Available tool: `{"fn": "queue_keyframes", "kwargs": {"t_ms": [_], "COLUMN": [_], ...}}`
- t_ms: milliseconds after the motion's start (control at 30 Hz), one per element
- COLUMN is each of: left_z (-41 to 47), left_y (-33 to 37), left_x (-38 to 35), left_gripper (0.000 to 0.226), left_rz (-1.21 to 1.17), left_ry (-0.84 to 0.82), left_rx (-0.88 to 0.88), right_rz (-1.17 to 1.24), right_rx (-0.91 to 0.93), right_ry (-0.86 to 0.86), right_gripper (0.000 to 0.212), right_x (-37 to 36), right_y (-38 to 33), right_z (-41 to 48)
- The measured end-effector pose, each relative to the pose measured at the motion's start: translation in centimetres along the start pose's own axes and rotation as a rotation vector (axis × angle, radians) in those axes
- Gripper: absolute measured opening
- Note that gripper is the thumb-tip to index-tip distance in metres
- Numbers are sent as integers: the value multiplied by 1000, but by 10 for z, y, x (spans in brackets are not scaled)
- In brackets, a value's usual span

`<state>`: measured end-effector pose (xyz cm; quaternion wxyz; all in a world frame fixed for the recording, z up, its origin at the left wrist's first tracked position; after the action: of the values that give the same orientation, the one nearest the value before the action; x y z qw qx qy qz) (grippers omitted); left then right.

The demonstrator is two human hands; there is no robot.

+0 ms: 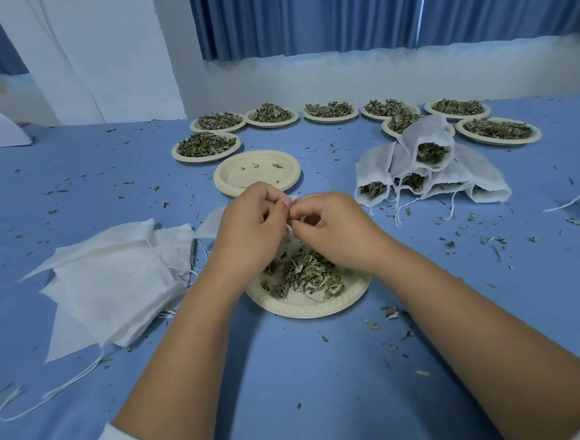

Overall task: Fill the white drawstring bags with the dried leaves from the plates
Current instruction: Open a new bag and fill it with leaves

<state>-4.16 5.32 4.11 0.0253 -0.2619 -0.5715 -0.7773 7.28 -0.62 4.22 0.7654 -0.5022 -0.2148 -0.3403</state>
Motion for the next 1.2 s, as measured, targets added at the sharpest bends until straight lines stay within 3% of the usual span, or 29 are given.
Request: {"fn": "queue_keyframes", "kwargs": {"t_ms": [67,167,267,433,533,600,733,933,1200], "left_z": [1,4,5,5,4,4,3,3,3], "left_y": [-1,-6,-8,-6,-6,-6,-5,-6,-5], "left_x": [2,12,17,12,13,13,12,12,12], "left_gripper": [16,18,19,21,21,21,22,21,20], "left_rz": [-6,-40,-86,-38,-23,-22,11,9,27], "left_ry": [53,224,270,229,228,225,227,221,223], "left_rx": [9,44,65,55,58,60,59,57,49], "right_rz": [86,245,71,-412,-518,-492,-146,-458,-331], "right_rx": [-51,-150,-147,-132,-121,-123,-171,-173,-141], "right_ry": [-20,87,142,-203,-336,-385,-305,-355,-401], "right_gripper": [16,17,17,47,53,48,50,29,47], "right_x": [0,10,20,4,-6,-6,3,11,-7], "right_y": [2,8,14,18,18,18,8,10,-1], "right_z": [0,2,2,1,0,-3,-5,-7,-13]}}
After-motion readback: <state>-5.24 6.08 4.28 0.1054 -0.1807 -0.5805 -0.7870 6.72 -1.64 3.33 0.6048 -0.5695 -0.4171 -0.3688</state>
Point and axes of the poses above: each hand's wrist, its own z-axis towards the middle knuckle, its own x-axis out of the back of the hand, y = z × x, the point moved 4 cm from there along z, towards the middle knuckle, and after that the axes turned 9 degrees about x, right-handed, at the moved point
